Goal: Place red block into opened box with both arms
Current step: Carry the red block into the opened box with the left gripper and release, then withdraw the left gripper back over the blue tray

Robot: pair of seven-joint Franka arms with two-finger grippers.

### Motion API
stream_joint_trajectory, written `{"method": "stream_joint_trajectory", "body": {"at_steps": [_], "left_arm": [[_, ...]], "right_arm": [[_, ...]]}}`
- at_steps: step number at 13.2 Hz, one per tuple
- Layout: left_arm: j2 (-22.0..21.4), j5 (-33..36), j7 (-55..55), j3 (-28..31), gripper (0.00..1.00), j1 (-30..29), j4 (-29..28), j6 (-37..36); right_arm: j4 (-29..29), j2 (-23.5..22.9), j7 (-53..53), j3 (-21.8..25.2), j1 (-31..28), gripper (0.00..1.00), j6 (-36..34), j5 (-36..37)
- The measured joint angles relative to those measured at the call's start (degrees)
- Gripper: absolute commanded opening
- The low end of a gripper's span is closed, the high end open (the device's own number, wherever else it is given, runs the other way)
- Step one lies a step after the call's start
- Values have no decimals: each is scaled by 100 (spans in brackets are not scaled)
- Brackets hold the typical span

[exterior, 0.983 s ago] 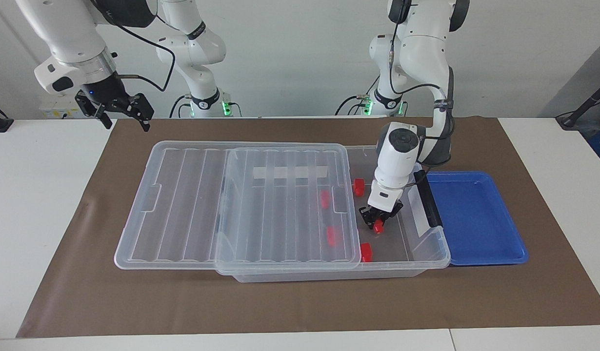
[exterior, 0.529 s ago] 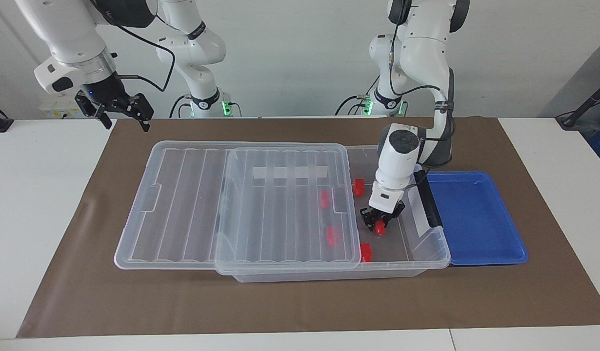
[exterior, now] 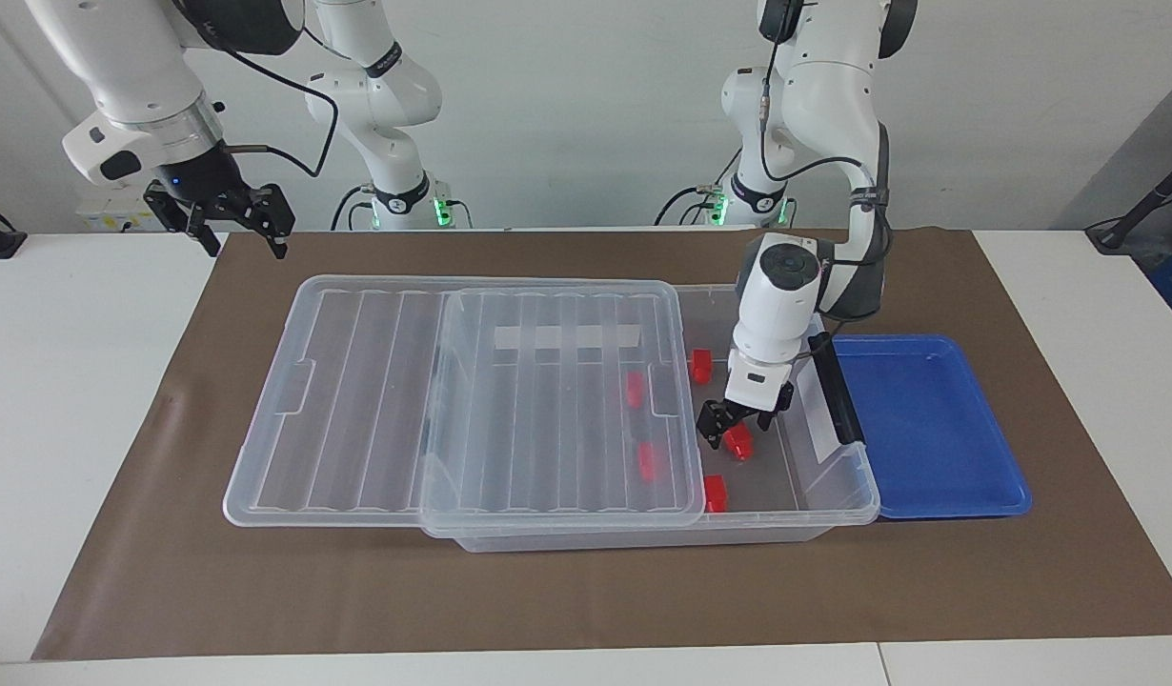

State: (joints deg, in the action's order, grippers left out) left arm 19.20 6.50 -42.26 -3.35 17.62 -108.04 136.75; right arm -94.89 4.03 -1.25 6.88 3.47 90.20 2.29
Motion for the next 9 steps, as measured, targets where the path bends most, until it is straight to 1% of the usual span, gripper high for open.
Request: {"method": "stream_joint_trajectory", "body": {"at_steps": [3, 5, 7, 9], "left_arm": [[-519, 0, -26, -1, 100, 1, 258, -1048], [-742, 0, -26, 12, 100, -1, 612, -1798], [-927, 0, 17, 49, 100, -8, 907, -2326], [-1098, 6, 390, 98, 100, -84, 1036, -2698]], "right_arm": [[-63, 0, -70, 10, -84, 0, 148, 0], [-196, -7, -204, 19, -179, 0, 473, 0], [-371, -48, -346, 22, -250, 0, 881, -1], [-463, -198, -508, 23, -302, 0, 1257, -1]]}}
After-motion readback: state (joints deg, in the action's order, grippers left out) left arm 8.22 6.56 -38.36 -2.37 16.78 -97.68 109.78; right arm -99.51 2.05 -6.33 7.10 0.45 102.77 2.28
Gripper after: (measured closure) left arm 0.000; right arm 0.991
